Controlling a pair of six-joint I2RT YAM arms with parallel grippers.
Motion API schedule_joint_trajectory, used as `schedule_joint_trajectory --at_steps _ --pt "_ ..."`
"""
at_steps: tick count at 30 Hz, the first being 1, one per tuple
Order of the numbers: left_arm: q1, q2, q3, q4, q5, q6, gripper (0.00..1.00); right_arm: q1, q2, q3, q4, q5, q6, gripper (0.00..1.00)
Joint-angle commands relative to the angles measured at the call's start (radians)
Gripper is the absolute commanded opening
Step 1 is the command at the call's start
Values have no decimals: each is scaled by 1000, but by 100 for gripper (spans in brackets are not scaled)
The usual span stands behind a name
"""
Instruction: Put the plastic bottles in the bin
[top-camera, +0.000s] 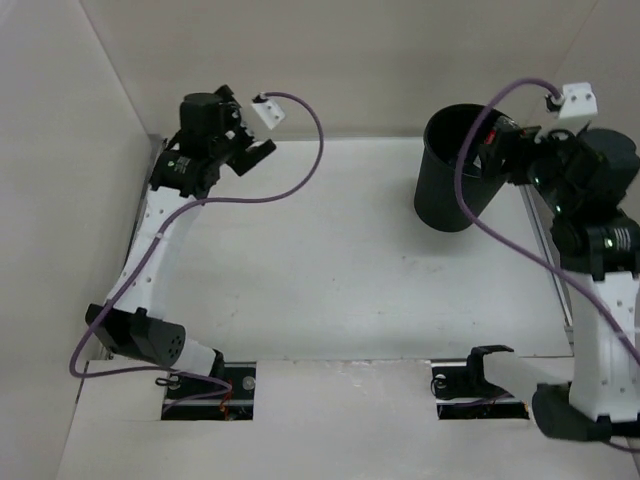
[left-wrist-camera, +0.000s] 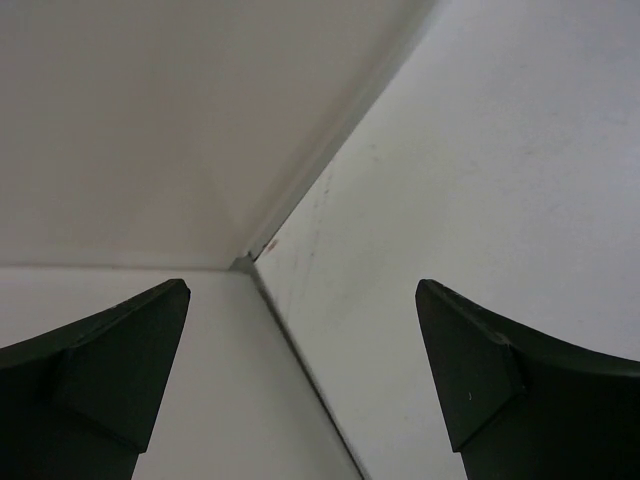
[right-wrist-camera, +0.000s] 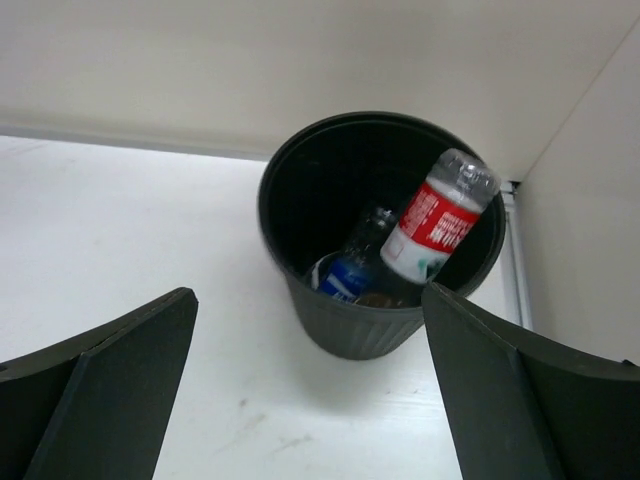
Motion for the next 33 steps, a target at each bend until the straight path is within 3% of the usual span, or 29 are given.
schedule_joint_trajectory --at_steps 1,12,22,28,33 --pt "104 -102 25 12 0 3 100 -52 -152 -73 -40 -120 41 100" --pt "351 -450 -285 9 93 -100 100 -258 -370 -283 -55 -230 116 100" --pt "649 -674 -297 -31 234 -304 100 -583 -523 -392 159 -491 322 100" --pt "787 -750 -352 -32 305 -426 100 -628 -531 -529 244 -537 526 100" --pt "850 -773 -360 -32 380 -500 100 -641 -552 -636 311 -658 557 100"
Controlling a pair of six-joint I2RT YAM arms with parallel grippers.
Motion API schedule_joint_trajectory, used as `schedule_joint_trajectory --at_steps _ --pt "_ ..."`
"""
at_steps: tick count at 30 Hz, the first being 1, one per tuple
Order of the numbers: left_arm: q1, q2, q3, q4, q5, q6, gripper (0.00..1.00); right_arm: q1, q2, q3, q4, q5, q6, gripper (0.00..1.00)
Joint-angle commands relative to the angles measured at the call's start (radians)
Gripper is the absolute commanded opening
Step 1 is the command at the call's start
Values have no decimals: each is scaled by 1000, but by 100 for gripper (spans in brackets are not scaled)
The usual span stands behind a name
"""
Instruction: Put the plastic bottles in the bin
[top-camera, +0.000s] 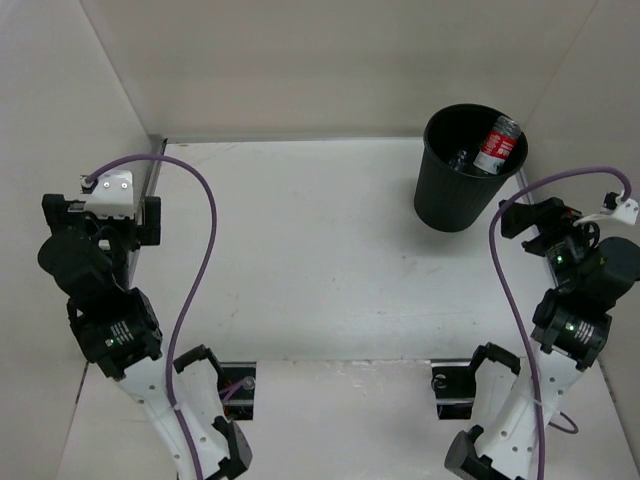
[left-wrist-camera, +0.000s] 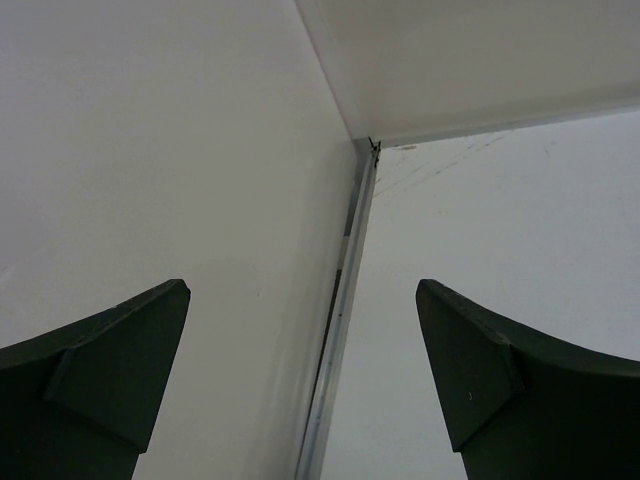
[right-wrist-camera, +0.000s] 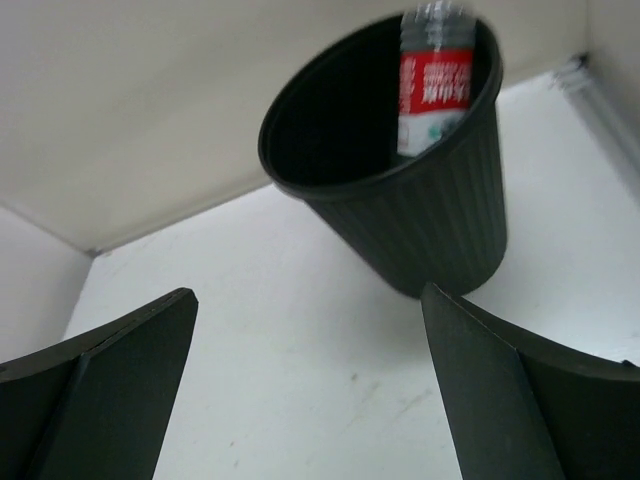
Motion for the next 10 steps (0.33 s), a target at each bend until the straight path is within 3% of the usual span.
schedule_joint_trajectory --at_steps 1,5,10 --pt "24 -6 -14 19 87 -92 100 -10 -7 -28 119 -152 76 100" --pt "42 -5 -20 28 112 -131 100 -17 -18 -68 200 -289 140 100" --pt "64 -10 -43 45 147 -170 100 -31 -39 -100 230 -335 152 100"
